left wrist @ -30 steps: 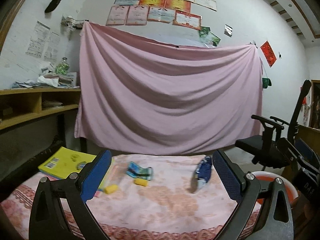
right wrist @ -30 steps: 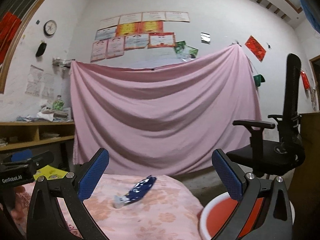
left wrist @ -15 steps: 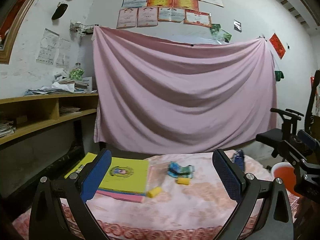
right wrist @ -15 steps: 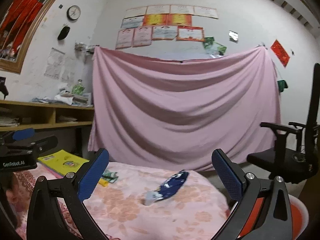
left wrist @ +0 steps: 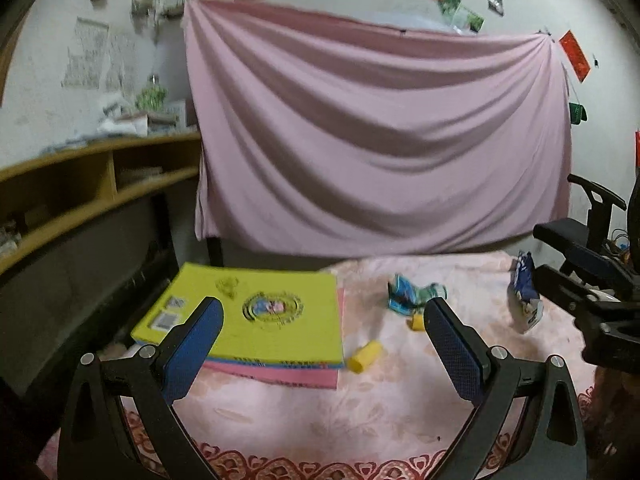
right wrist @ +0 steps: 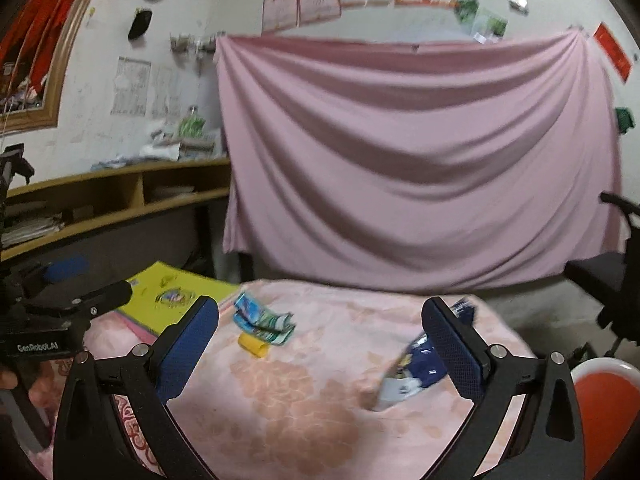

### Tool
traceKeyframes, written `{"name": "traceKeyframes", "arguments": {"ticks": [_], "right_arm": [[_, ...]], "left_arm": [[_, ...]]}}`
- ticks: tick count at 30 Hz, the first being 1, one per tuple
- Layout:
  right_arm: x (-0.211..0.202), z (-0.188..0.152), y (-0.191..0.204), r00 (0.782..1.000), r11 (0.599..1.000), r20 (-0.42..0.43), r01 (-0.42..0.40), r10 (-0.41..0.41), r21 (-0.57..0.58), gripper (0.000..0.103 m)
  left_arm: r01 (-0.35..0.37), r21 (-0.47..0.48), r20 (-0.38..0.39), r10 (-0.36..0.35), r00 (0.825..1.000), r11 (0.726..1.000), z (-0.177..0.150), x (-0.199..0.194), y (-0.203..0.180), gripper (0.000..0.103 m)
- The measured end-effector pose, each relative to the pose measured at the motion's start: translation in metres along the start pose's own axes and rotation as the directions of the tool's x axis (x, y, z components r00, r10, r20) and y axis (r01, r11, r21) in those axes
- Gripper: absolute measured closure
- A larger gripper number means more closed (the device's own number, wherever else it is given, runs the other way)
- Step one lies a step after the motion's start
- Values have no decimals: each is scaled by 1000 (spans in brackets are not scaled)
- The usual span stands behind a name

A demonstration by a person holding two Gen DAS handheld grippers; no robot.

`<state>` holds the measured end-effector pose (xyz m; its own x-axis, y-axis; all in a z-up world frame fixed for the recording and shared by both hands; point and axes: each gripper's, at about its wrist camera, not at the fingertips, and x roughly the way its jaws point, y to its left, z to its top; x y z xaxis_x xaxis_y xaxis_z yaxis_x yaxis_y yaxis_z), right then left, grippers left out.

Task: Collect trash
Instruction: 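Lower the left tool onto a yellow cap while the right tool grasps another yellow cap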

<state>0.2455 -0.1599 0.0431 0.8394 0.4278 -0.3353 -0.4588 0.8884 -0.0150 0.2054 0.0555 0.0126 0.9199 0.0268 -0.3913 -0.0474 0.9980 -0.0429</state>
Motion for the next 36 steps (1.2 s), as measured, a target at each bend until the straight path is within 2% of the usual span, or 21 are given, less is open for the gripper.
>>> {"name": "traceKeyframes", "arguments": {"ticks": [1, 5, 7, 9, 14, 17, 19, 23, 27, 29, 32, 36], "right_arm": [[6, 1, 1, 1000, 1000, -20, -13, 13, -1, 6], [30, -1, 7, 991, 998, -121, -65, 63, -5, 16], [38, -2, 9, 985, 997, -155, -81, 79, -7, 18], [45, -5, 12, 977, 995, -194, -97, 93, -12, 24], [52, -9, 10, 966, 994, -235, -109, 106, 2, 36], [56, -10, 5, 960, 993, -254, -116, 118, 23, 45], [58, -11, 2, 955, 992, -268, -121, 126, 37, 47], [62, -13, -2, 945, 989, -291, -135, 147, 62, 47], [67, -14, -3, 935, 986, -312, -150, 167, 78, 48], [72, -13, -2, 926, 982, -328, -164, 184, 88, 52], [81, -14, 0, 910, 978, -359, -184, 209, 102, 57], [92, -14, 3, 896, 974, -382, -199, 226, 111, 59]], "left_arm": [[15, -5, -19, -15, 1000, 1000, -1, 5, 2, 12], [79, -13, -119, -80, 990, 997, -4, 25, 2, 36], [112, -14, -164, -113, 980, 994, -5, 34, 1, 46], [144, -11, -206, -144, 968, 989, -7, 42, -3, 56], [210, -3, -297, -201, 934, 978, -12, 60, -13, 74], [237, 1, -335, -222, 915, 972, -15, 68, -17, 76], [230, 3, -350, -214, 912, 973, -16, 73, -18, 76], [218, -19, -375, -209, 903, 976, -16, 78, -15, 81], [209, -1, -404, -191, 894, 978, -18, 84, -19, 81], [210, 0, -421, -191, 887, 978, -20, 88, -20, 84], [208, 2, -425, -187, 885, 978, -20, 89, -20, 86], [205, -3, -426, -187, 885, 979, -21, 89, -18, 88]]}}
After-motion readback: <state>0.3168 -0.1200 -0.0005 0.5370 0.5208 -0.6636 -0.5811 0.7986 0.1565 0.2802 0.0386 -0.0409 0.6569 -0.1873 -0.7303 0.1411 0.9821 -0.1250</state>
